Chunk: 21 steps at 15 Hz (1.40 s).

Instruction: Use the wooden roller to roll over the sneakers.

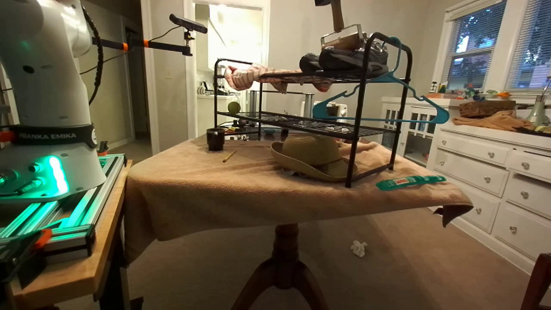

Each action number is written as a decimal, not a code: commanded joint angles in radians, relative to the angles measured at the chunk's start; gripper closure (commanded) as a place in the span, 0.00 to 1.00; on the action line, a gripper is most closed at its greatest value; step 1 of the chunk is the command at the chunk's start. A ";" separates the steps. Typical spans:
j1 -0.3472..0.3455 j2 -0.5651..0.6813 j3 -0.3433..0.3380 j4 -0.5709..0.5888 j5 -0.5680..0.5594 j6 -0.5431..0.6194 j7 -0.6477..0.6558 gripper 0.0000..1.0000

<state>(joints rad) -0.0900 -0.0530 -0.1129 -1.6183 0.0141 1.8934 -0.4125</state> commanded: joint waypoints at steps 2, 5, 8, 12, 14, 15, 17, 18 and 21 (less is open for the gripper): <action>0.006 -0.007 0.005 -0.074 0.088 0.167 0.025 0.65; 0.006 -0.012 0.005 -0.123 0.152 0.306 0.043 0.65; 0.005 -0.013 0.004 -0.162 0.187 0.438 0.064 0.65; 0.007 -0.017 0.005 -0.215 0.213 0.559 0.069 0.65; 0.009 -0.027 0.006 -0.237 0.223 0.585 0.060 0.65; 0.010 -0.036 0.006 -0.240 0.217 0.574 0.059 0.65; 0.011 -0.065 0.008 -0.243 0.177 0.526 0.063 0.65; 0.012 -0.085 0.010 -0.246 0.160 0.507 0.064 0.65; 0.024 -0.142 0.013 -0.258 0.165 0.506 0.048 0.65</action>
<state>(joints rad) -0.0812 -0.1116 -0.1021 -1.8409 0.1930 2.4222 -0.3606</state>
